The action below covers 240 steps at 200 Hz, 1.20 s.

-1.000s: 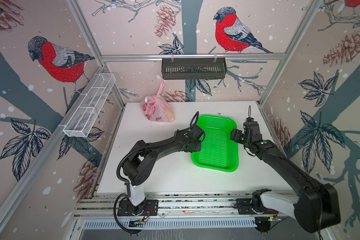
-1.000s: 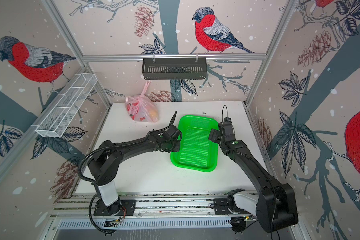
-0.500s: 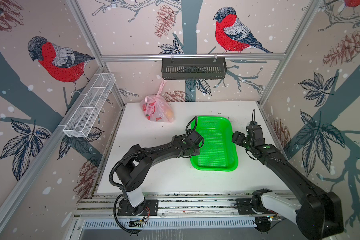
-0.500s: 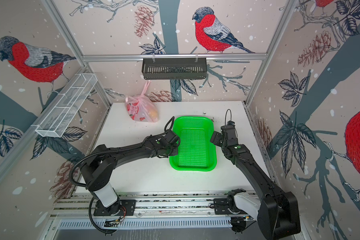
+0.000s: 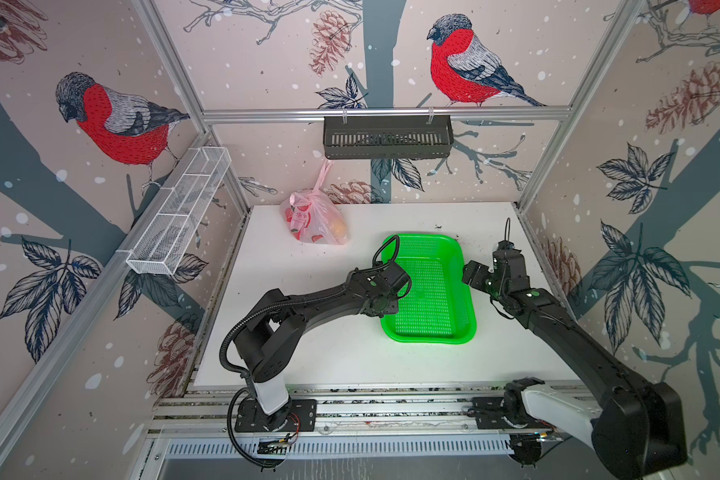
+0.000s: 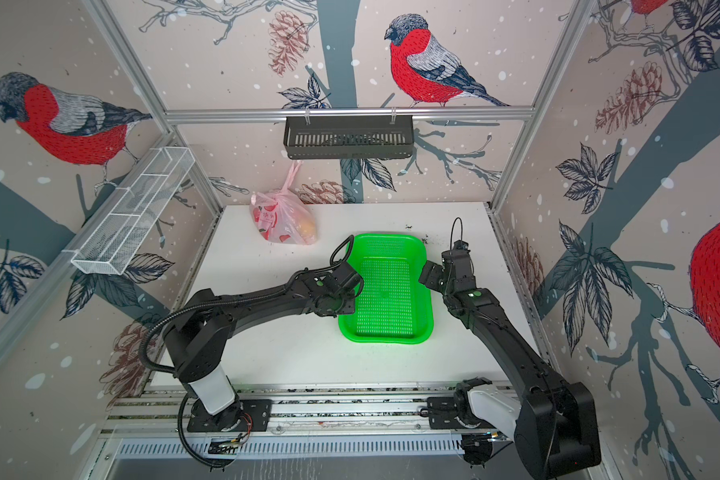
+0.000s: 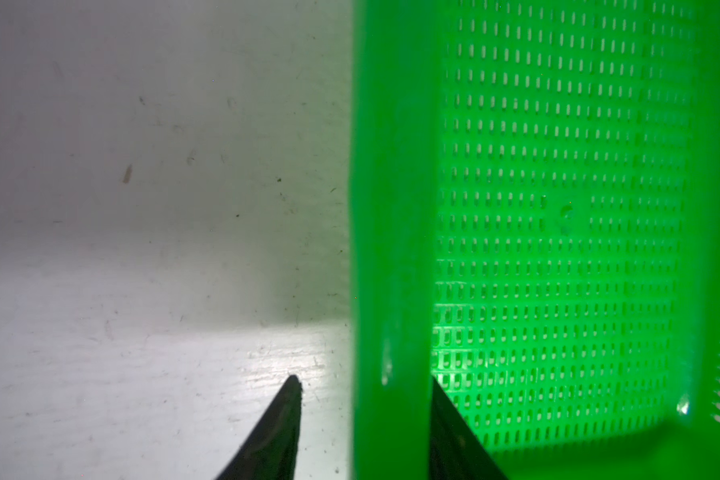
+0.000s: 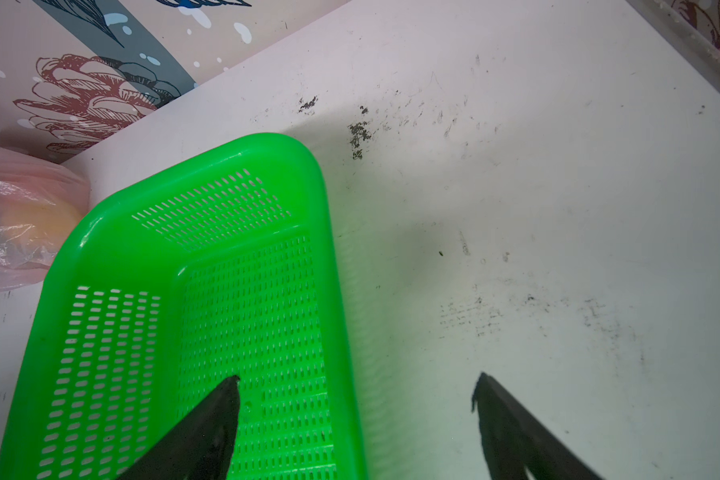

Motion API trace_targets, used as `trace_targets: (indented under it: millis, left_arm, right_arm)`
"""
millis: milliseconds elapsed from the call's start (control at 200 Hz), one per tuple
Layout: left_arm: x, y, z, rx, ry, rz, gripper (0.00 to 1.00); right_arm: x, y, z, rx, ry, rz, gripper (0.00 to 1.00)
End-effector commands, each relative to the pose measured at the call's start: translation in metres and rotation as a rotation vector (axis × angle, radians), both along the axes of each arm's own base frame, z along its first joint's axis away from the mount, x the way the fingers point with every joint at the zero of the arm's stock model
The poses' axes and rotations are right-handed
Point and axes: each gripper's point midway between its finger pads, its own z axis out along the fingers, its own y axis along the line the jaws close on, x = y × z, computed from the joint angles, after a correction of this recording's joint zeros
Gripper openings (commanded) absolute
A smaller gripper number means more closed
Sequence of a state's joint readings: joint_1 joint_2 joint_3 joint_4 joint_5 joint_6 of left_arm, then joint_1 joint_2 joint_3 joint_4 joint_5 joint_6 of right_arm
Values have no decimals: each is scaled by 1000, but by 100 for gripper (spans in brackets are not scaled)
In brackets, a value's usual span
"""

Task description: Untie the knot of the plastic bag and take out the fruit

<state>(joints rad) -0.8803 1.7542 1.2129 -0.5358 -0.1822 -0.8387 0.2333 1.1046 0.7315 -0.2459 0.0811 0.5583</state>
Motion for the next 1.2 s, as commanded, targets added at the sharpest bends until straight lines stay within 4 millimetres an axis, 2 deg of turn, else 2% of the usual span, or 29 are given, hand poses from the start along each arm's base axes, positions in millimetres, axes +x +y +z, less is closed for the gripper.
trace_targets:
  millis: [0,100,230,300,515,680,896,1066,1166,1196]
  left_arm:
    - [9,11,20,60,-54,35,53]
    - [24,18,43,106,-112,45,59]
    - [44,28,71,102,-170,63,62]
    - [58,40,89,99,-213,80,63]
    - [114,97,151,78,-370,155,67]
    - [161,147,177,29,-454,219,68]
    - [212,197,188,3,-535,299,69]
    - [249,221,171,-6,-524,342,69]
    - [269,225,156,7,-505,340,69]
    - [275,224,150,13,-499,335,69]
  right_arm:
    - [4,3,10,22,-26,6,89]
    - [4,5,14,27,-26,13,89]
    - [3,4,18,30,-27,5,89]
    - [3,4,19,33,-28,2,89]
    - [3,7,23,33,-38,13,88]
    - [6,11,23,34,-43,20,87]
    - [17,17,20,13,-30,18,86]
    - [30,22,21,8,-34,17,86]
    - [37,24,24,7,-42,18,86]
    - [41,25,17,-1,-22,18,86]
